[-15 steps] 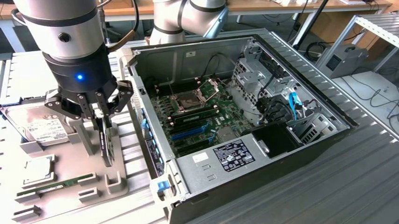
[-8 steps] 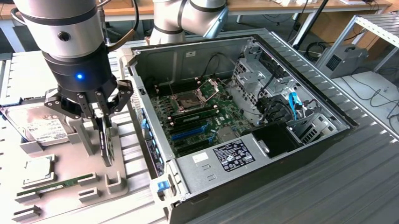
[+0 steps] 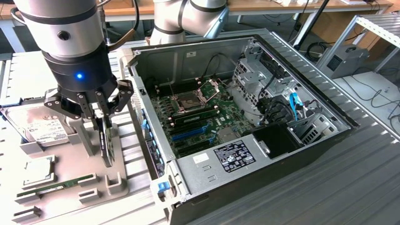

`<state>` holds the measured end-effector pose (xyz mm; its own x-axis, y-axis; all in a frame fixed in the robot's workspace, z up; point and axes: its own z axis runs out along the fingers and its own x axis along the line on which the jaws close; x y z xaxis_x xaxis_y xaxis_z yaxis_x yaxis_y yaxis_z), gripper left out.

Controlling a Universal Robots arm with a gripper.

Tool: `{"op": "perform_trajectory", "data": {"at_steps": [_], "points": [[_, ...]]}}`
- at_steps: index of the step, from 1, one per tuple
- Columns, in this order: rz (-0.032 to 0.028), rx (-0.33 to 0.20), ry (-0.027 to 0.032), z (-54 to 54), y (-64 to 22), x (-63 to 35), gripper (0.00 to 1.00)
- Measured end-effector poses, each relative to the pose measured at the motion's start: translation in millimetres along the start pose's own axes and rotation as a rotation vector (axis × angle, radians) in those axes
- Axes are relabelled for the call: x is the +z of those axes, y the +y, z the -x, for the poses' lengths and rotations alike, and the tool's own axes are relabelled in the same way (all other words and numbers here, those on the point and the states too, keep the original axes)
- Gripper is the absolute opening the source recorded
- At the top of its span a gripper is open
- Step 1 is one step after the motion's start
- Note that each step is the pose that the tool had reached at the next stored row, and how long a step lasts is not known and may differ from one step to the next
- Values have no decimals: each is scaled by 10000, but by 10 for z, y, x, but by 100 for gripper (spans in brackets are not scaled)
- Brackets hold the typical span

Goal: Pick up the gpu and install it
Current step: 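Pick up the gpu and move the gpu toward the slot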

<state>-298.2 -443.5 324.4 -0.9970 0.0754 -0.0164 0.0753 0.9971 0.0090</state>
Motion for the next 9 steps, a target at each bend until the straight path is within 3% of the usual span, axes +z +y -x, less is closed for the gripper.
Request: {"op": "perform_trajectory", "data": {"at_steps": [9], "points": [[-4, 0, -3, 1, 1, -30, 26]]}}
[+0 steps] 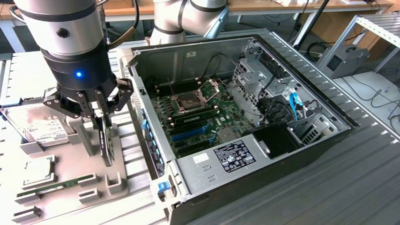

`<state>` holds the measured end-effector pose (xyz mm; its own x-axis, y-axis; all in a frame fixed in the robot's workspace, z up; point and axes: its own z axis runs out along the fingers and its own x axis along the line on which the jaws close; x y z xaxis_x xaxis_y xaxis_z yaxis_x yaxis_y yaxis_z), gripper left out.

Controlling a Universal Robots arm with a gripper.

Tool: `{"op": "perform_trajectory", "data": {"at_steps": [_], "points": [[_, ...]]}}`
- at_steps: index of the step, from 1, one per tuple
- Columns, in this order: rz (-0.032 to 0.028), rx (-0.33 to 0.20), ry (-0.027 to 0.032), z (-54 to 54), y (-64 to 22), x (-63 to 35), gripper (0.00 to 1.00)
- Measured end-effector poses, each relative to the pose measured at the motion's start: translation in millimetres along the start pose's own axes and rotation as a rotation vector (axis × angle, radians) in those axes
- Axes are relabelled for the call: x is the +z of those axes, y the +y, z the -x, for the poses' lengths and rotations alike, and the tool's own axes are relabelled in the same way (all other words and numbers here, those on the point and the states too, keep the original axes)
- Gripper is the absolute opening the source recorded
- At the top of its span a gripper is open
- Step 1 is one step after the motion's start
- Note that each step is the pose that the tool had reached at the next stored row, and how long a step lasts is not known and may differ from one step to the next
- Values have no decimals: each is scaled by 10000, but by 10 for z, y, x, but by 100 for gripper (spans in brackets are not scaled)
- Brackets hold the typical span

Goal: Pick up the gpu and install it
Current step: 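Pick up the gpu and move the gpu toward the slot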

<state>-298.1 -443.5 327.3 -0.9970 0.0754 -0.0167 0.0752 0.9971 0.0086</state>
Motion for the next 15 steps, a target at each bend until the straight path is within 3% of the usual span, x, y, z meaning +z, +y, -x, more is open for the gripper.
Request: {"op": "perform_trajectory", "data": {"at_steps": [15], "points": [[-2, 0, 1, 0, 3, -29, 26]]}}
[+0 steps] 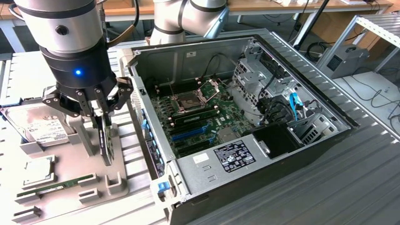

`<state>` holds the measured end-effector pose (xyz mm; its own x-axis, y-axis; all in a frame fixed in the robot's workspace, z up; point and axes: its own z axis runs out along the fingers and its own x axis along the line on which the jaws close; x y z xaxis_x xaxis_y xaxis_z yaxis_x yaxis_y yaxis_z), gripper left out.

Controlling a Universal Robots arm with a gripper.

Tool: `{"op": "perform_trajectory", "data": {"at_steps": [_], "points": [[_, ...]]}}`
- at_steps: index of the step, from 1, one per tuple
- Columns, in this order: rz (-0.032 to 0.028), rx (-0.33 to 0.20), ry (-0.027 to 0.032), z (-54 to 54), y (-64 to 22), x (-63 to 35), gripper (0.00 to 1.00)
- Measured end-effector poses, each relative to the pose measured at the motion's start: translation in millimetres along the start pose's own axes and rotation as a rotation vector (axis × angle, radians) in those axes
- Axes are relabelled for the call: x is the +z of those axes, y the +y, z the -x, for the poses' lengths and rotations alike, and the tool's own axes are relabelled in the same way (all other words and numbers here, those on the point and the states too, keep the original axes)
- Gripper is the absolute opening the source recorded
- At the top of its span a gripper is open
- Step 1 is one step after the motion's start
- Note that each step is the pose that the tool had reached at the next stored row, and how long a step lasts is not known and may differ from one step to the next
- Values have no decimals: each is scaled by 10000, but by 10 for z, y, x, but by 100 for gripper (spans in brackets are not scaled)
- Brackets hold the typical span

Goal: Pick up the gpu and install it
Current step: 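Pick up the gpu and move the gpu toward the slot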

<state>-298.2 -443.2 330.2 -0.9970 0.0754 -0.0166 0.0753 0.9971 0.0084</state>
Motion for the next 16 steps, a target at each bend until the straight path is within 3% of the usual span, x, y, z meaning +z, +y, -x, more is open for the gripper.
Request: {"op": "perform_trajectory", "data": {"at_steps": [16], "points": [[-2, 0, -1, 1, 3, -55, 26]]}}
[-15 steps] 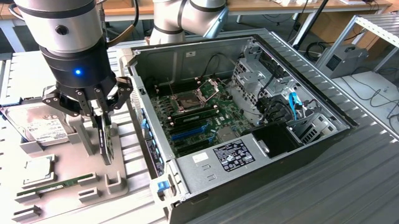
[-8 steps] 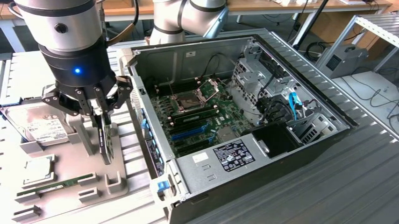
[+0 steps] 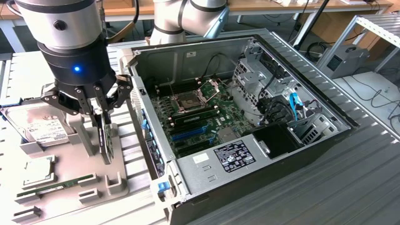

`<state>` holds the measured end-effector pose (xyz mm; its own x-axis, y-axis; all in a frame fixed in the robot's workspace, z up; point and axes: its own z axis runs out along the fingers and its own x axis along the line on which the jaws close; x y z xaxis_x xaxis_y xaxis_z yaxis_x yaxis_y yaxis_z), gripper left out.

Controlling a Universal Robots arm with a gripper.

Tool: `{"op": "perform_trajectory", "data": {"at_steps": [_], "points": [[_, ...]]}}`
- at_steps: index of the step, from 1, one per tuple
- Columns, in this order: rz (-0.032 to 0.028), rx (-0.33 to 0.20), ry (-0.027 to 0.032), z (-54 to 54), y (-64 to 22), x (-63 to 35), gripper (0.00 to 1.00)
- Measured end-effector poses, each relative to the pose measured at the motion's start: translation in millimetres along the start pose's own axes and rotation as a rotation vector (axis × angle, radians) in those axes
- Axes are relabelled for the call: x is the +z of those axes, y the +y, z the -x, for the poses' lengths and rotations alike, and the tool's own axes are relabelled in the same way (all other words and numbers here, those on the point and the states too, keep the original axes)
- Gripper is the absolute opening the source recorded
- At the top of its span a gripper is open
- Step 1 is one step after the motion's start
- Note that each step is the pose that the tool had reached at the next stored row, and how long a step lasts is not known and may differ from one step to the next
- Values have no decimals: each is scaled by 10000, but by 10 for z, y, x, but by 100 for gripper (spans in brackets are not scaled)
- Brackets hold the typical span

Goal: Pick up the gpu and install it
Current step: 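Pick up the gpu and move the gpu toward the slot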

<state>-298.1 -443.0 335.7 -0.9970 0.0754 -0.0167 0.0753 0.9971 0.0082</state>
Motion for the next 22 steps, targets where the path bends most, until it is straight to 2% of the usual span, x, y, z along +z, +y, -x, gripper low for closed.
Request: {"op": "perform_trajectory", "data": {"at_steps": [22], "points": [[-1, 0, 0, 1, 3, -74, 26]]}}
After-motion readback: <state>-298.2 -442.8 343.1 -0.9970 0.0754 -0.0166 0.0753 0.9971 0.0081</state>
